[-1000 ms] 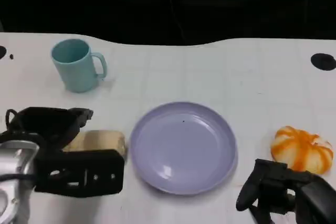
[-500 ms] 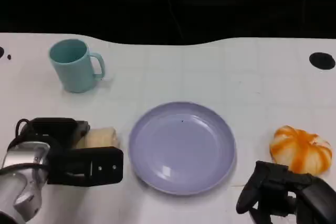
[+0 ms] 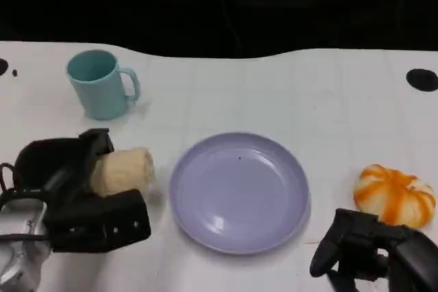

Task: Grasp the towel on the left side of the plate with the left hand and place it into the plate.

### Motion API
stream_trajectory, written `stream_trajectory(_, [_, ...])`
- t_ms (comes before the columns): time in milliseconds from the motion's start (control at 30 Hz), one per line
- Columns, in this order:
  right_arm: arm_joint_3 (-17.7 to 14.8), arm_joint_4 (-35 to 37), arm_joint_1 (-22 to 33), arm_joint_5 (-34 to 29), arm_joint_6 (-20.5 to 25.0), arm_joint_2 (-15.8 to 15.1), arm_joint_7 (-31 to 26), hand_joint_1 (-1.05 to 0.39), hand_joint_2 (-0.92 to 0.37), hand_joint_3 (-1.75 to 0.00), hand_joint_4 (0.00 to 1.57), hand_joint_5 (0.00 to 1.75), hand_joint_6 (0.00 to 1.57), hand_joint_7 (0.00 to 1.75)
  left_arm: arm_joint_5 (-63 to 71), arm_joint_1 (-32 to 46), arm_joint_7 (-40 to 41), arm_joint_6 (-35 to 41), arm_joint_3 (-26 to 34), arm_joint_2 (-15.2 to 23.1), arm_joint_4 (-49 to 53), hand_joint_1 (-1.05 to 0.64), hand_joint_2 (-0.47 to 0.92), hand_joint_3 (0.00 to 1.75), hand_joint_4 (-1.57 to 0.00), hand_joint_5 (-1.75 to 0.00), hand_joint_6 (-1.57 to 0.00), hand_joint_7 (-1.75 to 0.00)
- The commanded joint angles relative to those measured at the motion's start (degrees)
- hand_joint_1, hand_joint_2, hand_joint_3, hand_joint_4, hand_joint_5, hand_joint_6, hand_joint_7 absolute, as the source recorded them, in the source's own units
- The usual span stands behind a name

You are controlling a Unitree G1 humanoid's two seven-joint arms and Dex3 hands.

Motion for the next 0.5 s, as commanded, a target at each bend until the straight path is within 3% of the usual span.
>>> stream_trajectory(33, [-0.71,-0.02,0.45,0.86,-0.22,-0.45,0.46,-0.04,-0.58,-1.10,0.73,1.75,0.66,1.39,-1.79,1.47,0.31,1.36,2.40,-0.73,-6.84,-0.21,0.70,0.70,-0.86,-1.75,-0.60,-1.75])
stream_trajectory(200, [-1.11,0.06,0.70,0.95,-0.73,-0.65,0.87,-0.04,-0.59,-1.08,0.72,1.75,0.65,1.39,-1.24,1.58,-0.19,1.30,1.66,-2.78,-13.45,-0.20,0.56,0.91,-0.90,-1.75,-0.63,-1.75])
stream_trajectory(500, [-0.92,0.41,0.60,0.55,-1.39,-0.58,0.94,-0.06,-0.59,-1.08,0.73,1.75,0.65,1.40,1.18,-1.33,-2.67,0.82,-4.01,-8.85,-18.71,-0.24,0.44,1.05,-0.93,-1.75,-0.66,-1.75])
